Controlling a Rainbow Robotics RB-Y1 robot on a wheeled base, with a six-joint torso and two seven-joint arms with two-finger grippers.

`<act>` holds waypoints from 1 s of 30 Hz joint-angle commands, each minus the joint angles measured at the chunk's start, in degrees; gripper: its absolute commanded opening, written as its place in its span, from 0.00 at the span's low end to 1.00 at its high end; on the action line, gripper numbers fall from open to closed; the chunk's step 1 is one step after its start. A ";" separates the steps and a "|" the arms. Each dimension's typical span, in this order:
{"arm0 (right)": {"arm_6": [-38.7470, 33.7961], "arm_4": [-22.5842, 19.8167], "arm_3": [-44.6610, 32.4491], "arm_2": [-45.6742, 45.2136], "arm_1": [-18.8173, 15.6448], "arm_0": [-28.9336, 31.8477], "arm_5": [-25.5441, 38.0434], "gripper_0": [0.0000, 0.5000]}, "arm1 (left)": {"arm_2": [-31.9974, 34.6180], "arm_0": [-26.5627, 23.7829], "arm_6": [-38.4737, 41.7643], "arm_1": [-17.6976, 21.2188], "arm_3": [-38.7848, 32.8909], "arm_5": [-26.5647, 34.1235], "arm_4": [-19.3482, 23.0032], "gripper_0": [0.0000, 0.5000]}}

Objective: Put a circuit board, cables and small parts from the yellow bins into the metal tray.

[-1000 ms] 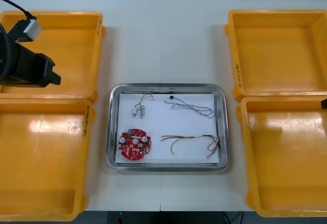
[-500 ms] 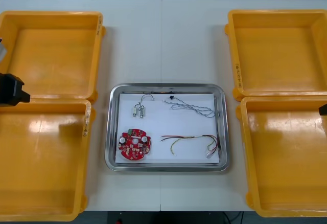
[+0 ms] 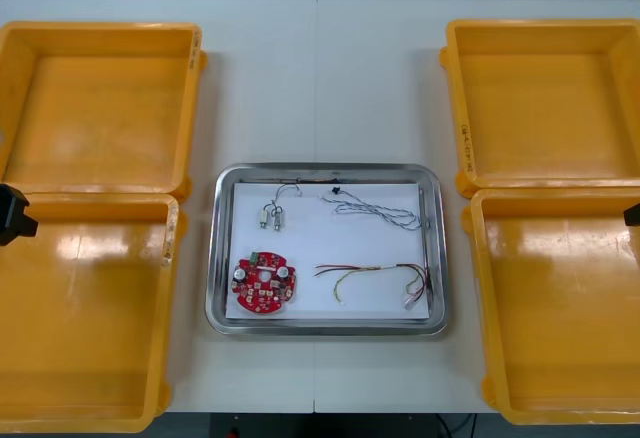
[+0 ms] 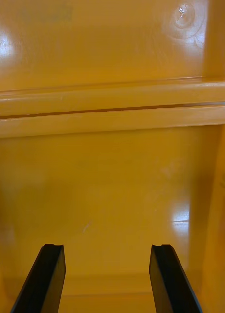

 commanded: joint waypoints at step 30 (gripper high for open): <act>-0.13 -0.46 -1.47 0.50 -1.71 0.16 0.38 1.00 | 3.85 3.43 -3.60 1.35 -3.33 -1.63 2.01 1.00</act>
